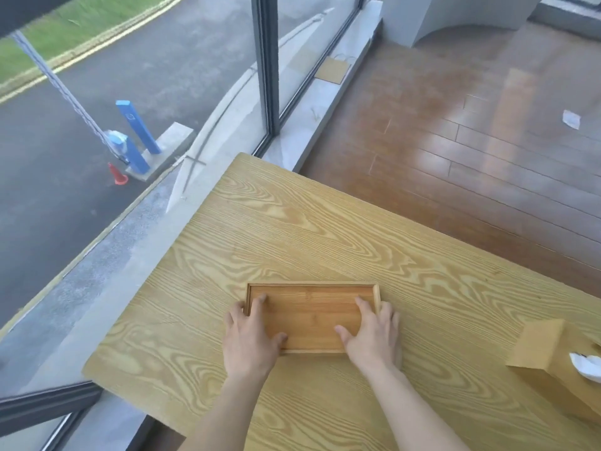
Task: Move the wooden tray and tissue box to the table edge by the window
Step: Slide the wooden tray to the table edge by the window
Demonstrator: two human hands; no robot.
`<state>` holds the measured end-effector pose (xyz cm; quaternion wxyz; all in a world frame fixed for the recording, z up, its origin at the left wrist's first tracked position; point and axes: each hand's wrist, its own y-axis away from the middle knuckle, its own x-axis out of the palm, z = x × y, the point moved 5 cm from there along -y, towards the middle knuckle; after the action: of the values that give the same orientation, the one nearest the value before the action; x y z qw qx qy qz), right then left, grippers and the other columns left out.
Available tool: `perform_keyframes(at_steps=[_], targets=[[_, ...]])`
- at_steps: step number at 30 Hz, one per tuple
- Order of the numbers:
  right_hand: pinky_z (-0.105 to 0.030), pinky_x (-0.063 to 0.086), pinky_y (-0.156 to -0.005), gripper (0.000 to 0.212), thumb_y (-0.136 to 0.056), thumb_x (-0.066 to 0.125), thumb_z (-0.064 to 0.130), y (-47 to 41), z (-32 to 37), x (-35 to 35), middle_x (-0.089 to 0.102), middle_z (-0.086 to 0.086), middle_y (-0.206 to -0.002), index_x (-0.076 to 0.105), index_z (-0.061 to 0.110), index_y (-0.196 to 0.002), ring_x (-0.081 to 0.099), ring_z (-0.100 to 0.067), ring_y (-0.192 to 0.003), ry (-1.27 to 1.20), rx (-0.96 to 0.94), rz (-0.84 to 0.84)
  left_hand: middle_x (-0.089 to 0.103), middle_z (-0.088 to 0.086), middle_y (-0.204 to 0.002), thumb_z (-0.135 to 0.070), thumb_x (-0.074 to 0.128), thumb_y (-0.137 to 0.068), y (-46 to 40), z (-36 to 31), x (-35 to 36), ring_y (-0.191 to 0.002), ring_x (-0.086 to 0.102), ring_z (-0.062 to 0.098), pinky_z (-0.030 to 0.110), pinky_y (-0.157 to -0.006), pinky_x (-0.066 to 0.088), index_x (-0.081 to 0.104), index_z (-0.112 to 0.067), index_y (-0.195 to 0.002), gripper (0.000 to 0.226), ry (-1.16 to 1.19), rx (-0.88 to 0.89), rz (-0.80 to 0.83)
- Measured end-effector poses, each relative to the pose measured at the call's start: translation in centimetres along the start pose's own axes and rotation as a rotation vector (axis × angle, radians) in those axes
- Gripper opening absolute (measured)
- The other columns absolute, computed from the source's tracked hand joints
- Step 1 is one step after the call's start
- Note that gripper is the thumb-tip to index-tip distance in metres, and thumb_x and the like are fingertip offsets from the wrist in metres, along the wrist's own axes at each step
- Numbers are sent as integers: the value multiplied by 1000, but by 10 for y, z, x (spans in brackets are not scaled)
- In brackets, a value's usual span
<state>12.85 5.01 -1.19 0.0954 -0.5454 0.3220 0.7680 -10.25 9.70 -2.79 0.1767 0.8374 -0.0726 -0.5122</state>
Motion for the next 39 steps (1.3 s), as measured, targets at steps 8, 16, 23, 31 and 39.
perform_keyframes(at_steps=[8, 16, 23, 31, 39], targets=[[-40, 44, -101, 71, -86, 67, 58, -14, 156, 19, 41, -9, -139, 45, 29, -148, 39, -28, -122, 100, -342, 21, 36, 10, -142, -47, 80, -76, -9, 108, -61, -136, 34, 30, 43, -100, 47, 40, -37, -145, 81, 172, -290, -147], [-47, 37, -108, 63, -86, 64, 60, -30, 268, 42, 41, -12, -144, 54, 27, -138, 37, -33, -127, 209, -566, 22, 38, 14, -142, -49, 75, -80, -12, 162, -77, -137, 34, 32, 41, -106, 40, 37, -36, -148, 79, 258, -485, -192], [-48, 34, -112, 66, -86, 66, 60, -53, 309, 55, 33, -13, -156, 51, 29, -142, 32, -34, -135, 244, -617, 90, 39, 13, -138, -52, 70, -84, -30, 167, -77, -136, 36, 30, 39, -104, 43, 30, -33, -153, 82, 277, -520, -157], [-51, 19, -124, 73, -85, 71, 56, -59, 310, 62, 18, -6, -168, 44, 34, -149, 14, -27, -153, 135, -711, 210, 35, 7, -136, -65, 65, -81, -36, 170, -78, -127, 46, 25, 38, -90, 53, 29, -40, -150, 82, 172, -482, -137], [-48, 13, -126, 85, -81, 69, 65, -34, 266, 68, 11, -7, -169, 35, 37, -153, 3, -25, -156, 328, -858, 261, 34, -2, -149, -67, 55, -82, -41, 137, -74, -141, 29, 23, 41, -119, 28, 38, -38, -145, 71, -63, -52, -153]])
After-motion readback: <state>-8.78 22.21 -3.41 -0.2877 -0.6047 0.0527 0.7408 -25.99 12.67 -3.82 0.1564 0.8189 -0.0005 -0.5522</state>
